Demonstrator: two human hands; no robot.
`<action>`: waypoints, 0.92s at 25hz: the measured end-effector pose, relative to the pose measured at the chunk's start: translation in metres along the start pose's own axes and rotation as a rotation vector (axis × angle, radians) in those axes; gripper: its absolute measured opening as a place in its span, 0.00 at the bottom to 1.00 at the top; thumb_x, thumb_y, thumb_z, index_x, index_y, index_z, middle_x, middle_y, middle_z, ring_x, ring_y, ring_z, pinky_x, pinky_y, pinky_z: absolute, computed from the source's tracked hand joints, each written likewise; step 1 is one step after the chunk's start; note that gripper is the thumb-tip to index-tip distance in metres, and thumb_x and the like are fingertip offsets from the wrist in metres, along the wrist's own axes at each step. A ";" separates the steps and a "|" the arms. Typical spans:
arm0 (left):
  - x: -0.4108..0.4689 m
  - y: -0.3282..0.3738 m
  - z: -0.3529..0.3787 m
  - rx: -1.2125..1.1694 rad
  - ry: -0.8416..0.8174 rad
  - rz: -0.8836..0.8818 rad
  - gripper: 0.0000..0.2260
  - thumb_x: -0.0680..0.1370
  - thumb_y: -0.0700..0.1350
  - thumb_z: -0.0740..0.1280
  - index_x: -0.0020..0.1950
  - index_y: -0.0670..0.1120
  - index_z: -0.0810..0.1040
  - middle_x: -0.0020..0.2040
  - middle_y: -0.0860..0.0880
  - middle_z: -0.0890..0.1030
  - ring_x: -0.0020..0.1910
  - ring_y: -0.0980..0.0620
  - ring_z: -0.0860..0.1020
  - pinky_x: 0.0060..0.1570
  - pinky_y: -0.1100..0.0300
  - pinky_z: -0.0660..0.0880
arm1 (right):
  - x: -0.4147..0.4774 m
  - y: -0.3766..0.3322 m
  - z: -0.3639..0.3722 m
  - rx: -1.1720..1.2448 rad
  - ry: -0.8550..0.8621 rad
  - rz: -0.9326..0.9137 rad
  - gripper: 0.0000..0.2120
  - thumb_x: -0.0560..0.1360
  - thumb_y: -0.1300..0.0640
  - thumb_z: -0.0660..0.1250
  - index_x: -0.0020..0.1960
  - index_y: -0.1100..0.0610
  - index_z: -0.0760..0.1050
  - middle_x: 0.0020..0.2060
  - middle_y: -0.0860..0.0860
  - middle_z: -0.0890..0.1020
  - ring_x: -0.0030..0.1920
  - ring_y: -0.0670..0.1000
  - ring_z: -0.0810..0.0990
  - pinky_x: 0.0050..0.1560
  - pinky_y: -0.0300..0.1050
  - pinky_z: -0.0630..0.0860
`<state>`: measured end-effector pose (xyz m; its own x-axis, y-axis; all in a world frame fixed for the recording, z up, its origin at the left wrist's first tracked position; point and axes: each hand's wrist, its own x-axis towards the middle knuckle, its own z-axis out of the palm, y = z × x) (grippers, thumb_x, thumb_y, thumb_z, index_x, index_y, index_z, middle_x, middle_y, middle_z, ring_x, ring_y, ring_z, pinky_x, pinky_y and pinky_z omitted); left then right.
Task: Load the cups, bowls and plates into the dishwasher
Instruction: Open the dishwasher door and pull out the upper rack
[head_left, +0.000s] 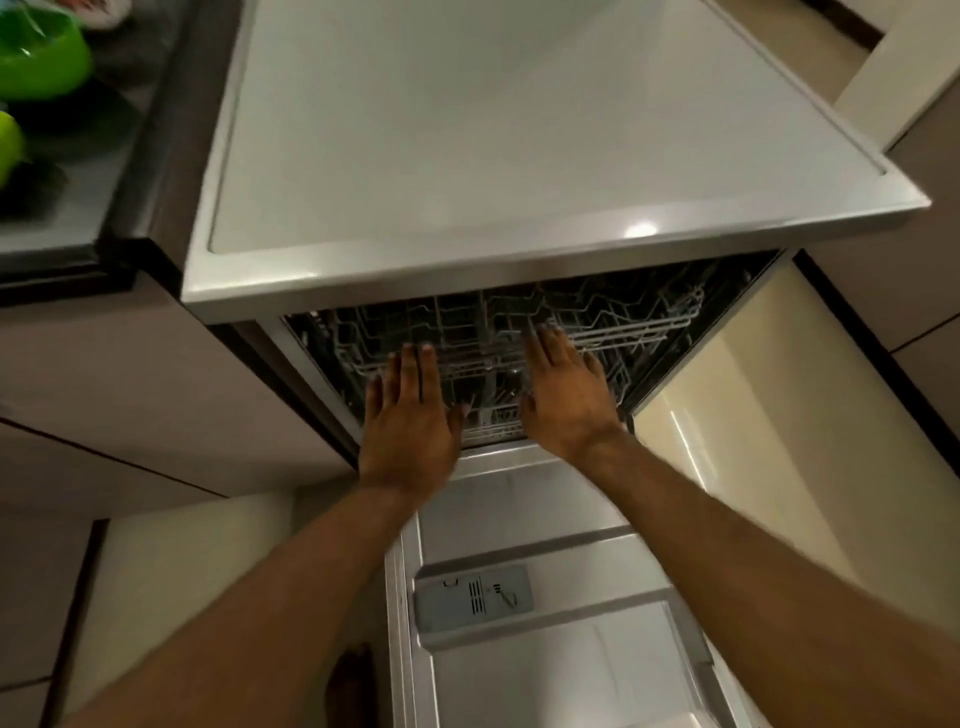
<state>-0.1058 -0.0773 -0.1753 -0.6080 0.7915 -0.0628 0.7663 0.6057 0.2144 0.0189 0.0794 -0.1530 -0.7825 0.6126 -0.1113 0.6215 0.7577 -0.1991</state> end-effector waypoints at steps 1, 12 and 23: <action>0.012 -0.004 0.005 0.014 0.000 -0.011 0.37 0.84 0.63 0.50 0.83 0.44 0.39 0.84 0.40 0.45 0.83 0.40 0.43 0.80 0.43 0.44 | 0.012 0.003 0.005 -0.007 -0.009 -0.001 0.40 0.78 0.50 0.64 0.82 0.54 0.45 0.82 0.55 0.51 0.81 0.56 0.47 0.78 0.65 0.52; 0.015 -0.003 0.016 0.133 0.103 0.023 0.26 0.82 0.59 0.60 0.72 0.41 0.69 0.67 0.38 0.75 0.68 0.36 0.73 0.73 0.38 0.64 | 0.006 0.012 0.007 -0.057 0.048 0.047 0.29 0.77 0.54 0.67 0.77 0.51 0.64 0.71 0.50 0.73 0.73 0.54 0.67 0.73 0.73 0.55; -0.122 0.035 0.019 0.036 -0.015 -0.063 0.16 0.82 0.53 0.62 0.66 0.47 0.76 0.56 0.47 0.83 0.58 0.45 0.81 0.66 0.43 0.72 | -0.136 0.014 0.012 -0.065 -0.009 0.098 0.13 0.80 0.44 0.61 0.59 0.46 0.80 0.51 0.44 0.84 0.57 0.48 0.81 0.75 0.68 0.51</action>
<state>-0.0004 -0.1513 -0.1786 -0.6521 0.7528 -0.0901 0.7338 0.6566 0.1744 0.1337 0.0037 -0.1521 -0.7178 0.6828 -0.1364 0.6962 0.7073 -0.1230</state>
